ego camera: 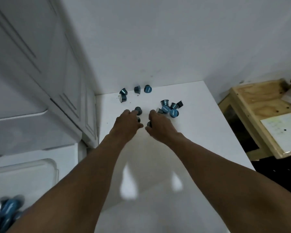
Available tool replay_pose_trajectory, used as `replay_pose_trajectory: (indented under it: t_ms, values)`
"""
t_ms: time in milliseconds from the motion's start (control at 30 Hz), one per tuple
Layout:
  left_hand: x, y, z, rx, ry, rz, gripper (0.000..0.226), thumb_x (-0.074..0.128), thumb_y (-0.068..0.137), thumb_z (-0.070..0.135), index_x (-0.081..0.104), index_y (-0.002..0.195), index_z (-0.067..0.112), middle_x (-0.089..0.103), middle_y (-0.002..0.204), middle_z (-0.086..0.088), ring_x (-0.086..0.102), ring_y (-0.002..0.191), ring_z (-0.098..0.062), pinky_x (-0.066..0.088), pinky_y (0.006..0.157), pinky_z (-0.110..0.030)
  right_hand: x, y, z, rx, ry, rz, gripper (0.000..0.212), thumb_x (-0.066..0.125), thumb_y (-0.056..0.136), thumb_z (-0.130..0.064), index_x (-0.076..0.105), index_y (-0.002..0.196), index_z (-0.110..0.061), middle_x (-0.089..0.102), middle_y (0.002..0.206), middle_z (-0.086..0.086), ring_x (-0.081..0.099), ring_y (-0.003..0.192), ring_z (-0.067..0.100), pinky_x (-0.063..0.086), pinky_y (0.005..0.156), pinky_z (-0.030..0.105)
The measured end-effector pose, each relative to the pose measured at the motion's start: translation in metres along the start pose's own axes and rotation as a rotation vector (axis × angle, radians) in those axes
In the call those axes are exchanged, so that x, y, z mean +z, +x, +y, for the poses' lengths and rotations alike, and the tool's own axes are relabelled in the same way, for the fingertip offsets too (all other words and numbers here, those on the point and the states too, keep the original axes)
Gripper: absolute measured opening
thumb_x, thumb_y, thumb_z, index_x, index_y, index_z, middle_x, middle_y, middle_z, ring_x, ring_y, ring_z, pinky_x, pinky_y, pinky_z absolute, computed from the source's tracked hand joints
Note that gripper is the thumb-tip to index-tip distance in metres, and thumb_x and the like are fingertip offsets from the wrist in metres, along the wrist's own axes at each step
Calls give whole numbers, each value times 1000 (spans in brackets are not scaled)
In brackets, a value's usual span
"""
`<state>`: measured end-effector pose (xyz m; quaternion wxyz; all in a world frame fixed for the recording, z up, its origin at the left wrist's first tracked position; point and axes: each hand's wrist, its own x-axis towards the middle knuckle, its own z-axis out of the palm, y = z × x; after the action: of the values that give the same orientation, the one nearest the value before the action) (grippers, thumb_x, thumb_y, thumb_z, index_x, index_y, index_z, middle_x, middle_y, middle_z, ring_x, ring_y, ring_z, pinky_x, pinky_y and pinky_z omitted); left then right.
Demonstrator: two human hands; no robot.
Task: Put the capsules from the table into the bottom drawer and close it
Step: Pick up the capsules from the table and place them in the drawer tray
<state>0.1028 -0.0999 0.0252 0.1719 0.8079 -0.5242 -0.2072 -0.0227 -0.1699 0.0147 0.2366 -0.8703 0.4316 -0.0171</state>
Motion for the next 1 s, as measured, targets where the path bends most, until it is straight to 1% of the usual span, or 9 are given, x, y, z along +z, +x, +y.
replay_pose_trajectory:
  t_ms: [133,233,300,433,533,667,800,900,1000]
  values:
    - [-12,-36,23,34,-13,55,37,70,83,29,51,111,16,55,104,-9,54,87,-25,36,71,-28,-22,-36,-2,-30,-51,52,24,64,87,-20,51,102,-6,60,96,16,59,84,32,52,73,40]
    - [-17,-68,37,-2,-27,70,41,69,83,34,54,118,19,48,112,-10,56,93,-29,41,79,-29,-36,-64,-2,-23,-28,66,22,62,87,-20,56,104,-7,61,99,13,60,88,31,51,75,37]
    - [-17,-91,45,-3,-74,112,44,70,83,30,56,123,17,45,116,-9,58,99,-28,43,87,-28,-44,-84,-1,-26,-3,68,23,62,86,-19,59,107,-10,60,104,11,59,88,28,47,71,32]
    - [-20,-142,60,13,-131,199,44,71,84,24,58,125,18,39,108,2,57,98,-17,38,85,-20,-56,-127,-5,-69,9,98,29,58,86,-20,60,114,-15,56,116,10,56,97,29,36,72,27]
    - [-25,-180,70,33,-123,237,42,68,86,20,57,127,15,40,110,-3,59,99,-18,44,89,-24,-61,-159,-13,-81,30,120,34,51,88,-22,58,121,-18,53,120,12,55,103,33,37,76,28]
    - [-33,-230,72,-4,-142,304,46,67,87,19,52,131,13,44,108,1,58,93,-4,40,78,-10,-64,-200,-29,-126,35,147,41,53,88,-19,50,129,-14,52,120,13,53,105,34,42,83,33]
    - [-48,-273,67,-46,-50,360,52,71,83,23,51,129,10,47,124,-8,55,106,-26,43,86,-28,-63,-225,-54,-208,2,160,31,59,84,-17,52,112,-7,55,107,11,54,95,30,39,73,31]
    - [-61,-298,50,-80,-45,407,47,73,82,20,55,125,13,48,119,-8,55,99,-23,41,81,-23,-60,-236,-82,-263,13,160,32,59,83,-16,53,114,-10,52,107,12,52,91,29,40,72,32]
    - [-77,-316,26,-102,-44,470,41,70,84,14,58,123,15,48,115,-6,51,84,-15,34,72,-12,-50,-242,-114,-320,34,148,39,57,85,-14,51,123,-13,51,110,9,52,99,29,41,77,32]
